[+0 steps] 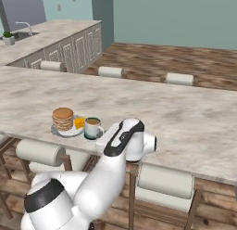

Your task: Pick up the brewed coffee from the coffee machine and place it next to the breakfast plate on the dining counter.

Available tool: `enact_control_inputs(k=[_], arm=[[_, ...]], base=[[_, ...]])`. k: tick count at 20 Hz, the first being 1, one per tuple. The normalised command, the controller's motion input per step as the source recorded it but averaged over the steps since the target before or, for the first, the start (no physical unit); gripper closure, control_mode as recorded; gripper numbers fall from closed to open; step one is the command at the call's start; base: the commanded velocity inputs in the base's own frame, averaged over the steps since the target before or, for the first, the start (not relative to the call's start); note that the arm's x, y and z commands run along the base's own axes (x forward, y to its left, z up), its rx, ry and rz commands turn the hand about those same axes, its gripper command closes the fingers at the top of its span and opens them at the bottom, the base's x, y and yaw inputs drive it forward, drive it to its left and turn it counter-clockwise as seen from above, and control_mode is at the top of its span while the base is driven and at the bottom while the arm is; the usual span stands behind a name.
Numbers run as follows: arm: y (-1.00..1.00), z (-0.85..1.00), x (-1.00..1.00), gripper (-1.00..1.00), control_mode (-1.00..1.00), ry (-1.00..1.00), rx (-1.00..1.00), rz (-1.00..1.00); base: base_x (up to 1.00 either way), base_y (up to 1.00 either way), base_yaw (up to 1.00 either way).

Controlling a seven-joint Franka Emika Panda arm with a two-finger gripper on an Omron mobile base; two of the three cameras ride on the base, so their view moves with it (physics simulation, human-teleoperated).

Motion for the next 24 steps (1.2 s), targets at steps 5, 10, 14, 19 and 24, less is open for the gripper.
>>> enact_control_inputs(k=[5, 10, 14, 19, 24], arm=[[0.35, -0.23, 0.62, 1.0, -1.0, -0.01, 0.0, 0.03], [0.18, -0.33, 0.38, 1.0, -1.0, 0.0, -0.09, -0.01], [0.26, -0.4, 0.17, 1.0, -1.0, -0.02, -0.16, -0.11], [0.27, -0.22, 0.19, 1.0, -1.0, -0.02, -0.14, -0.12], [0.75, -0.08, 0.35, 1.0, -1.0, -0.04, -0.1, -0.1]], base=[[0.0, 0.0, 0.0], [0.0, 0.0, 0.0], [0.0, 0.0, 0.0], [0.0, 0.0, 0.0], [0.0, 0.0, 0.0]])
